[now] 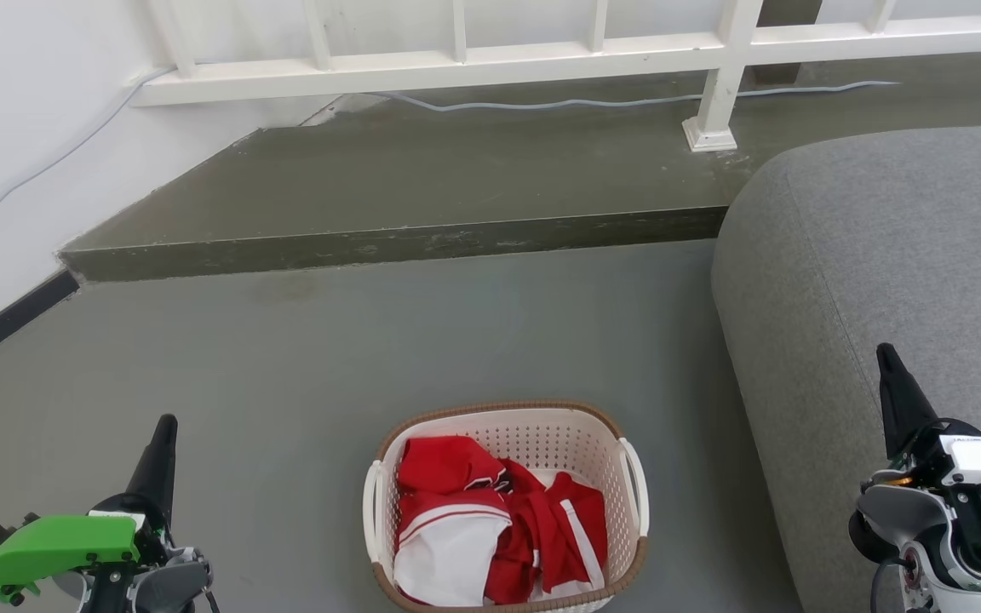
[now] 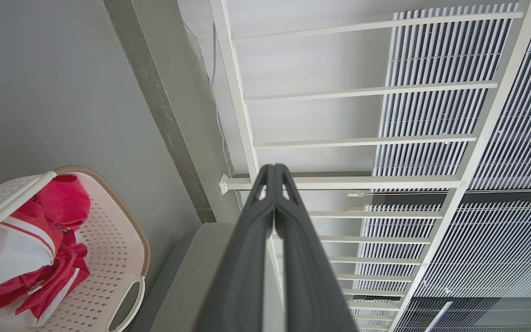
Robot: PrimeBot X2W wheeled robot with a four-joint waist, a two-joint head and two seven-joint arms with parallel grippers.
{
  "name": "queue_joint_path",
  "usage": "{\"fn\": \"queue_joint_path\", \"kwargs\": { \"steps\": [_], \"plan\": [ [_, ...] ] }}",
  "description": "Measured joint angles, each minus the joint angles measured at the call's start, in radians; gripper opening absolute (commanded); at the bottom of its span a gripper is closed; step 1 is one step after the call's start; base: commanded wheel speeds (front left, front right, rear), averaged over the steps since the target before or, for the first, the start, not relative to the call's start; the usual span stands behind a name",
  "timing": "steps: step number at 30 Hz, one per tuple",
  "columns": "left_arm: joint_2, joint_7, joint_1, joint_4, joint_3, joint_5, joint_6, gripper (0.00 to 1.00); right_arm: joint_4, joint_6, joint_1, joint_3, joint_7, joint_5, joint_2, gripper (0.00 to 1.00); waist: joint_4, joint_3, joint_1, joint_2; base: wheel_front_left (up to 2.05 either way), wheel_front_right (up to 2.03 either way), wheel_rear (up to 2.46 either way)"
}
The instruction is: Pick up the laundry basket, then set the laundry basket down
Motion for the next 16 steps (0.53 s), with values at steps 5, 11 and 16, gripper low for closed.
{"fn": "queue_joint_path", "kwargs": {
  "steps": [5, 11, 16],
  "plan": [
    [0.0, 0.001, 0.0, 0.0, 0.0, 0.0, 0.0, 0.0, 0.0, 0.0, 0.0, 0.0, 0.0, 0.0, 0.0, 0.0, 0.0, 0.0, 0.0, 0.0, 0.0, 0.0, 0.0],
    [0.0, 0.001, 0.0, 0.0, 0.0, 0.0, 0.0, 0.0, 0.0, 0.0, 0.0, 0.0, 0.0, 0.0, 0.0, 0.0, 0.0, 0.0, 0.0, 0.0, 0.0, 0.0, 0.0],
    [0.0, 0.001, 0.0, 0.0, 0.0, 0.0, 0.0, 0.0, 0.0, 0.0, 0.0, 0.0, 0.0, 0.0, 0.0, 0.0, 0.0, 0.0, 0.0, 0.0, 0.0, 0.0, 0.0]
  ]
}}
